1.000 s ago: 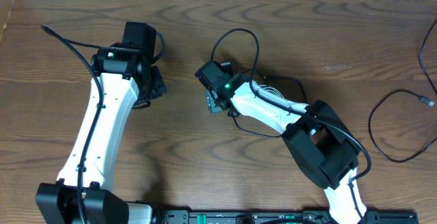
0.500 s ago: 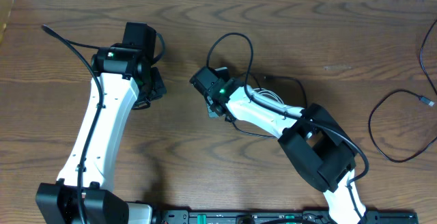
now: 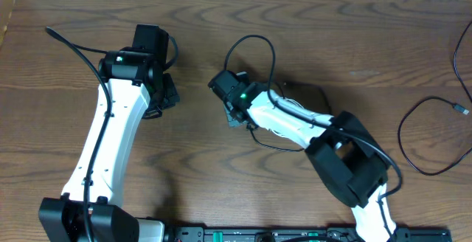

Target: Untangle cables

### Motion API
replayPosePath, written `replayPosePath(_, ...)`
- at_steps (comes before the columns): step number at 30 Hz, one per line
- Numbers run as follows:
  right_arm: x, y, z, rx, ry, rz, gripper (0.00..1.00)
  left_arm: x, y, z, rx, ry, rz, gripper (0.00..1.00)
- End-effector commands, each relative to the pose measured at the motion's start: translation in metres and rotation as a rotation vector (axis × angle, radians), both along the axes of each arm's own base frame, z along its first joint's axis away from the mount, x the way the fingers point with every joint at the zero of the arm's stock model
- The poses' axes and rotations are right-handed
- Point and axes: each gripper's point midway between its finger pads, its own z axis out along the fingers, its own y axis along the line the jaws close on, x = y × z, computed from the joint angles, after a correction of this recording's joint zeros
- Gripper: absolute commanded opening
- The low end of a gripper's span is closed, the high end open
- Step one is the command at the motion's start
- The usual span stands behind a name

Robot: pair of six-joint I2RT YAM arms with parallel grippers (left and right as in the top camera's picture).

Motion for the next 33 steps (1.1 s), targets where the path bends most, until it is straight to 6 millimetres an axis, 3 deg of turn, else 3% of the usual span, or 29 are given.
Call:
replayPosePath(1,0.012,-0.003,0.051,0.086,-0.066,0.011,0.01,-0.001,0.002,0.002,0.0,-0.003,0.016,0.36)
replayPosePath(7,0.027,-0.019,0.117,0.179,-0.175,-0.02,0.01,-0.001,0.002,0.002,0.0,-0.003,0.016,0.36)
replayPosePath(15,0.044,-0.043,0.178,0.277,-0.293,-0.077,0.01,-0.001,0.002,0.002,0.0,-0.003,0.016,0.35)
replayPosePath(22,0.071,-0.063,0.231,0.424,-0.421,-0.118,0.01,-0.001,0.002,0.002,0.0,-0.003,0.016,0.35)
replayPosePath(24,0.084,-0.086,0.247,0.428,-0.479,-0.153,0.01,-0.001,0.002,0.002,0.0,-0.002,0.016,0.35)
replayPosePath(27,0.097,-0.123,0.255,0.406,-0.511,-0.217,0.01,-0.001,0.002,0.002,0.0,-0.002,0.016,0.36)
replayPosePath(33,0.105,-0.211,0.237,0.243,-0.472,-0.294,0.01,-0.001,0.002,0.002,0.0,-0.003,0.016,0.35)
